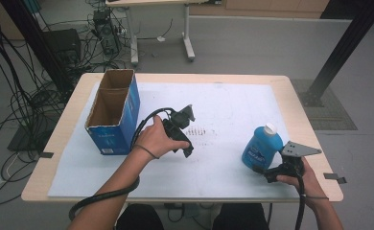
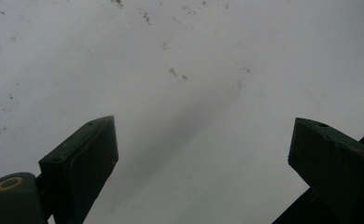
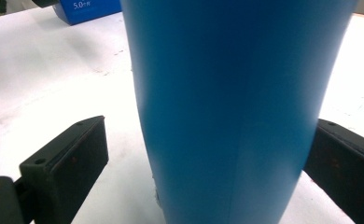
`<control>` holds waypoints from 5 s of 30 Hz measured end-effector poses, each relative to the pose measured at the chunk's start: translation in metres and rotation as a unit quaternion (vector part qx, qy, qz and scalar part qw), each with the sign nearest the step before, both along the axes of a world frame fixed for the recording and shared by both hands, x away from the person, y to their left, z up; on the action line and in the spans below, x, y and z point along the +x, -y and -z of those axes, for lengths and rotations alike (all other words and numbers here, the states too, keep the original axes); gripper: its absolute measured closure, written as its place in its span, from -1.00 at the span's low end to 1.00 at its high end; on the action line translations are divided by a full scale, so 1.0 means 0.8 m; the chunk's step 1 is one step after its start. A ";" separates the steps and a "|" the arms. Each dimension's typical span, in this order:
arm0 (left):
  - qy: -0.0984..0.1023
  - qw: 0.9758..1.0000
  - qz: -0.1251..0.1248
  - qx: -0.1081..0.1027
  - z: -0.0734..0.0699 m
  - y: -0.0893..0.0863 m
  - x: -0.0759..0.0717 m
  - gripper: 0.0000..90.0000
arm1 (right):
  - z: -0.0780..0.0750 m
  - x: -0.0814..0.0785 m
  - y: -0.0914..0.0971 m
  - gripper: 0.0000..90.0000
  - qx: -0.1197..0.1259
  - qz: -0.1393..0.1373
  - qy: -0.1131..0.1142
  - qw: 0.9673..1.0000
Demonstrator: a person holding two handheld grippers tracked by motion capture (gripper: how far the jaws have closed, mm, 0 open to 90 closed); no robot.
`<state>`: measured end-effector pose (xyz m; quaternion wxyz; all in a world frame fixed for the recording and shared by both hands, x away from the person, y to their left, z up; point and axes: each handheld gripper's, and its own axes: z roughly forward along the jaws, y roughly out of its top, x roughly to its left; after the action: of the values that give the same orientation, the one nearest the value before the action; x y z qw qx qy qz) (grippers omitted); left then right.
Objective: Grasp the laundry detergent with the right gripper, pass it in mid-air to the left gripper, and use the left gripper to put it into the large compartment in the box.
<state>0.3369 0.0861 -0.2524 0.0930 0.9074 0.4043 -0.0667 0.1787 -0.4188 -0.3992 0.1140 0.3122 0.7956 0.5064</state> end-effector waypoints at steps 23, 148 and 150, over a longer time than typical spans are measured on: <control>0.001 1.000 -0.001 -0.001 -0.001 0.000 0.001 -0.80 | 0.008 0.001 0.000 -0.59 0.013 -0.003 0.006 1.000; 0.005 1.000 0.005 0.000 -0.004 0.009 -0.001 -0.80 | 0.022 -0.008 0.000 -0.09 0.023 0.010 0.043 0.999; 0.005 1.000 0.005 -0.001 -0.004 0.009 -0.001 -0.80 | 0.022 -0.008 0.000 -0.09 0.023 0.010 0.043 0.999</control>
<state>0.3364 0.0791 -0.2494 0.0956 0.9097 0.3993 -0.0626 0.1722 -0.4187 -0.4170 0.1464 0.3004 0.7752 0.5361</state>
